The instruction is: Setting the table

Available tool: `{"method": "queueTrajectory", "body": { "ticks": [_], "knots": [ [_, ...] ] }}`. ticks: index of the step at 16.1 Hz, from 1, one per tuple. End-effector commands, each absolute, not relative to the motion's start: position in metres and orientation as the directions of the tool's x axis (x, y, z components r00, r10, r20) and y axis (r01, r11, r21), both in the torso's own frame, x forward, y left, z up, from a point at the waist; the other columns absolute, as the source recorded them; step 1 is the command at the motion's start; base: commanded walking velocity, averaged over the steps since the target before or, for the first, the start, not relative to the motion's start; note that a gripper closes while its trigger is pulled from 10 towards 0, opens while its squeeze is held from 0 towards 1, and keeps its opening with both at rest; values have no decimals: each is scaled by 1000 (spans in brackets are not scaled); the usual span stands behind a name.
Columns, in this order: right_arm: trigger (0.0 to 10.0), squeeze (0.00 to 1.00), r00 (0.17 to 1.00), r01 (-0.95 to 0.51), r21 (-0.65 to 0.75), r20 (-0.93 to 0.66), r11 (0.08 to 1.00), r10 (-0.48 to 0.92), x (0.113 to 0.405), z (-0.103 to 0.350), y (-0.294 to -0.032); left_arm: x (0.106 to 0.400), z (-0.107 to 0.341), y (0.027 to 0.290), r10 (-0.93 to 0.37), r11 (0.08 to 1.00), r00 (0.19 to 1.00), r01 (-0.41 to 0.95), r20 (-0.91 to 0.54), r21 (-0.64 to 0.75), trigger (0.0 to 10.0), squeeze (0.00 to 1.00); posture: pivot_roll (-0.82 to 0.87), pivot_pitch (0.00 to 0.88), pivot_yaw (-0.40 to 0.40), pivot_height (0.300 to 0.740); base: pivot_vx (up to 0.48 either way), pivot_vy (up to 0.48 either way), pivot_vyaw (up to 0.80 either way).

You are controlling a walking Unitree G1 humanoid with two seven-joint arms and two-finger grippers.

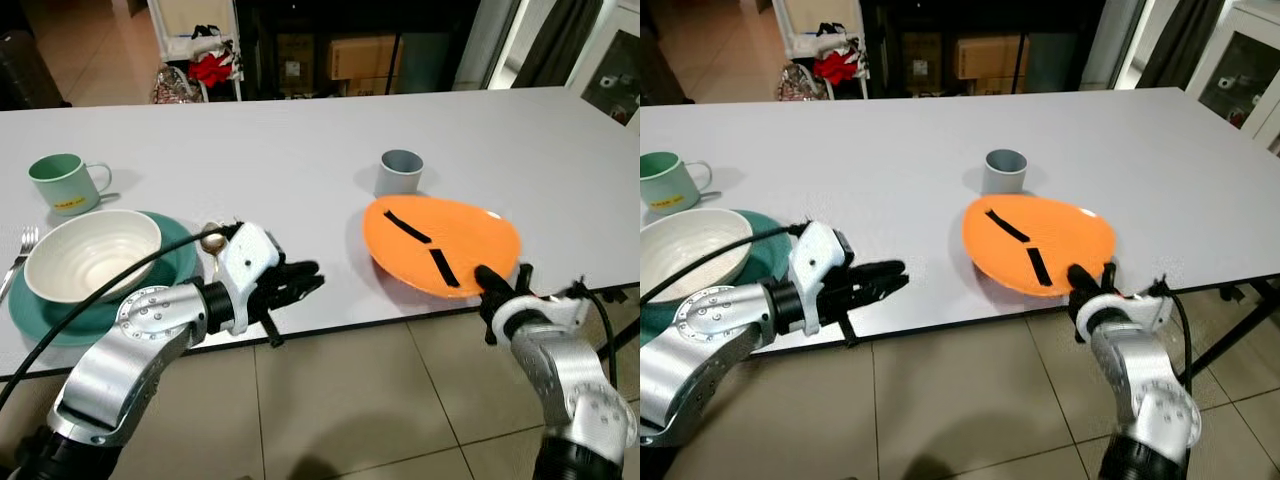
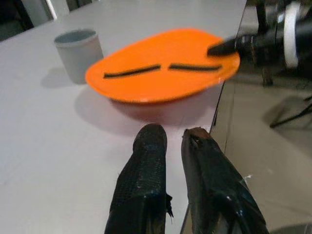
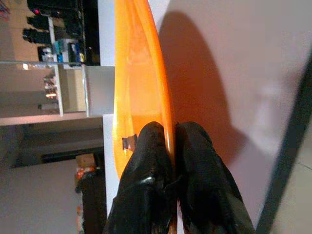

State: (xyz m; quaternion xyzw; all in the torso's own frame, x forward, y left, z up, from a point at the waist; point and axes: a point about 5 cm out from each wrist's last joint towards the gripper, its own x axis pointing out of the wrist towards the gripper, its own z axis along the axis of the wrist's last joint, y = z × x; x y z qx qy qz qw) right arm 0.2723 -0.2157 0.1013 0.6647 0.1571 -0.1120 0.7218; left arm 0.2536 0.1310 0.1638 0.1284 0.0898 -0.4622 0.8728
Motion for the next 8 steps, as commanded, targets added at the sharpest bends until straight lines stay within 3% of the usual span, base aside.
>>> {"method": "queueTrajectory", "body": {
  "ticks": [1,8],
  "knots": [
    [10000,0,934,346,933,-352,98,56,279,109,-217,255,155,136,-749,557,574,816,-330,155,10000,0,-160,0,-16,740,0,0,0],
    [10000,0,917,352,922,-374,160,137,311,105,-215,250,132,152,-697,575,568,807,-438,134,10000,0,-153,0,-14,740,0,0,0]
  ]
}}
